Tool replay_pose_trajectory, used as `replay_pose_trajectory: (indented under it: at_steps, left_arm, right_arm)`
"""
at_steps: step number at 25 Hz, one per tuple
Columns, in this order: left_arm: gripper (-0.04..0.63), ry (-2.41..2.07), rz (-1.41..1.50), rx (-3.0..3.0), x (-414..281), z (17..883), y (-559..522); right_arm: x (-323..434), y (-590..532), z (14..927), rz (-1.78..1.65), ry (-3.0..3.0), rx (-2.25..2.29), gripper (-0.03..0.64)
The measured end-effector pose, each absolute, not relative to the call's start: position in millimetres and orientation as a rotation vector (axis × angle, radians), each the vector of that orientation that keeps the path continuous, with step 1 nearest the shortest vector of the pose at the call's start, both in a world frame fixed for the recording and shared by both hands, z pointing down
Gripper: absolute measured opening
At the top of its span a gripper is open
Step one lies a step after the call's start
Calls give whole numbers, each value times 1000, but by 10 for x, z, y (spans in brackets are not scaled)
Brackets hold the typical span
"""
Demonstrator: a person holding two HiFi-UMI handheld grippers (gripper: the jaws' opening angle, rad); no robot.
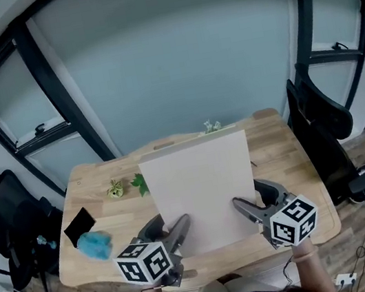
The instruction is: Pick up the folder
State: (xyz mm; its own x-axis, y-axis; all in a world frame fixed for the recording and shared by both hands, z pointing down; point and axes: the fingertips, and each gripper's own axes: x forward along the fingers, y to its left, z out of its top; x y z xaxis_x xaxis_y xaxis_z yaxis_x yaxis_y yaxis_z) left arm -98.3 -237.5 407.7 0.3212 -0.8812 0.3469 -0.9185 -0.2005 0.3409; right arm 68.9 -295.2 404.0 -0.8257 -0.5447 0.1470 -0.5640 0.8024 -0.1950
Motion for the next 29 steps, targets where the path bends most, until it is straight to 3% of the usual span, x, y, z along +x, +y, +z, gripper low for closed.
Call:
replay_pose_trajectory:
  at_steps: [29]
  left_arm:
    - [304,-1581,131,2067,-1008,4165,-2310]
  right_arm:
    - [658,-2910,4154,403,-2906,883,288]
